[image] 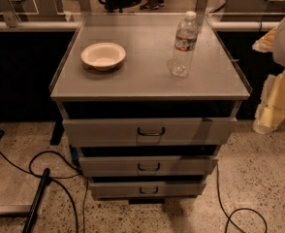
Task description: Open middle drawer
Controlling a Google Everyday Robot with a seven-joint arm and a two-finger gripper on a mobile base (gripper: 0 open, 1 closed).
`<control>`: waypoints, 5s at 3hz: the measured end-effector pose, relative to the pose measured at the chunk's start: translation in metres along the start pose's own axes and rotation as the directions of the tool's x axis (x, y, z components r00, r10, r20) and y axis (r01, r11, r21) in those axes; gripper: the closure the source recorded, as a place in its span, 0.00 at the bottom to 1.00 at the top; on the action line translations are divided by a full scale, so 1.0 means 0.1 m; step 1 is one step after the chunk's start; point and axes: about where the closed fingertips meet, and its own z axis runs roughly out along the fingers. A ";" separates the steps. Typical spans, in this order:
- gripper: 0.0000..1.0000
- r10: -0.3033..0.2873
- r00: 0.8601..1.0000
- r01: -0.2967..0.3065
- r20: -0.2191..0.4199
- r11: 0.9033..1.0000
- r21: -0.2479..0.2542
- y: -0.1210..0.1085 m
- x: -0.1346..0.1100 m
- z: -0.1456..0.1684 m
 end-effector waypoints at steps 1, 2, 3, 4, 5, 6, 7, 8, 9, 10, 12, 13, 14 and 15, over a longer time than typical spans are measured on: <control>0.00 0.000 1.000 0.000 0.000 1.000 0.000 0.00 0.00 0.00; 0.00 0.025 1.000 -0.024 0.018 0.999 -0.029 0.17 -0.01 0.18; 0.00 0.093 0.994 -0.088 0.055 0.993 -0.083 0.57 -0.09 0.58; 0.00 0.128 0.991 -0.118 0.044 0.975 -0.187 1.00 -0.18 1.24; 0.00 0.128 0.991 -0.120 0.023 0.969 -0.214 1.13 -0.13 1.38; 0.00 0.128 0.991 -0.120 0.025 0.970 -0.212 1.13 -0.14 1.37; 0.00 0.140 0.990 -0.132 0.021 0.967 -0.219 1.22 -0.11 1.72; 0.00 0.146 0.989 -0.142 -0.001 0.962 -0.234 1.35 -0.13 2.43; 0.00 0.171 0.985 -0.171 -0.021 0.954 -0.248 1.39 -0.16 2.97; 0.00 0.171 0.985 -0.171 -0.021 0.953 -0.249 1.40 -0.16 2.97; 0.00 0.264 0.962 -0.225 0.072 0.913 -0.339 1.45 -0.27 3.64; 0.00 0.310 0.942 -0.246 0.131 0.899 -0.363 1.38 -0.33 3.94; 0.00 0.312 0.941 -0.246 0.130 0.896 -0.368 1.39 -0.33 3.97; 0.00 0.319 0.937 -0.247 0.140 0.892 -0.378 1.42 -0.34 4.04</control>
Offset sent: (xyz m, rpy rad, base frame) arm -0.0372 0.0254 -0.0763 0.1056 0.1110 -0.0436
